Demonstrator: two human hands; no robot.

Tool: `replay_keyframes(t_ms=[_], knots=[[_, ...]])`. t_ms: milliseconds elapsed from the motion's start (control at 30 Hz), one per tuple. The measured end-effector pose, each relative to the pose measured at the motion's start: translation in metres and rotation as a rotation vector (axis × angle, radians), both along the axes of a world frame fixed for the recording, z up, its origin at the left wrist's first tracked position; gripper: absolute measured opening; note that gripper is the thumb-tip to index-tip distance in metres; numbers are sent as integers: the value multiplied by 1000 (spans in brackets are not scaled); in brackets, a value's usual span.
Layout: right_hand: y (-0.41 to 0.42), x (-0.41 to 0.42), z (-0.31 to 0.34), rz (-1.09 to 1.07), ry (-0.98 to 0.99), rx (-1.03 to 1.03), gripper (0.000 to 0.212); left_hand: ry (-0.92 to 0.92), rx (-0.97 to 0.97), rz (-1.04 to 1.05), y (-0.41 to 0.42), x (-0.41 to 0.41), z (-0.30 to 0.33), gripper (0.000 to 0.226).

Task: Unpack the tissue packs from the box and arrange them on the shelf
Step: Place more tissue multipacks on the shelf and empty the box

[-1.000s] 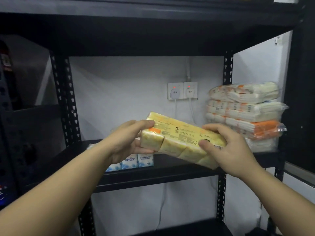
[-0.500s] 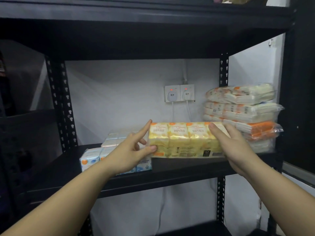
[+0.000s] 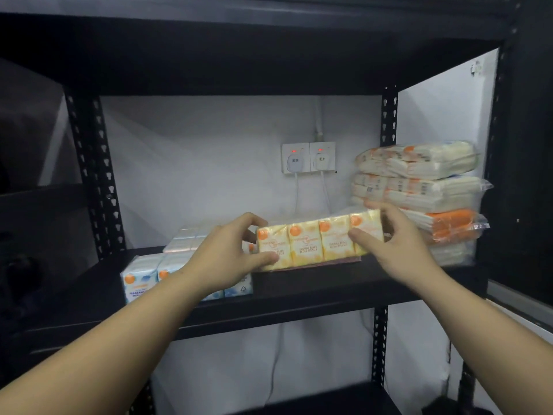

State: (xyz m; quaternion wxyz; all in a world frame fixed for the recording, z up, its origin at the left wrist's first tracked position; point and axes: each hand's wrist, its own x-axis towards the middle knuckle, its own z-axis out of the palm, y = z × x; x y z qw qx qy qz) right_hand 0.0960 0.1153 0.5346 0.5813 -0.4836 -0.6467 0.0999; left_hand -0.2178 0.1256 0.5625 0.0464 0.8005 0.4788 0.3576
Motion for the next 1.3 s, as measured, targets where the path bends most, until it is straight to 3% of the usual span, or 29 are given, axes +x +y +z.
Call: replay_keyframes(t_ms=[133,300,433,567,667,900,1300], knots=[[15,12,-20,25,15,-85,58,203,138,103,7,4,-7,57],[28,17,-45,69,-22,-170,50,412,165,127,16,1,-23,59],[26,10,-42,-12,-73,-170,54,328,164,130,13,-17,-28,68],[27,-4,-35,-106,-336,-77,67,388,185,267,8,-49,-29,73],[30,-13,-34,-109,-428,-60,63,399,131,284,4,-65,-32,75],[36,-4,-37,-145,-446,-60,59,342,143,237,5,-55,-36,63],[37,10,-30,-134,-467,-105,56,378,168,230,11,-29,-37,65]])
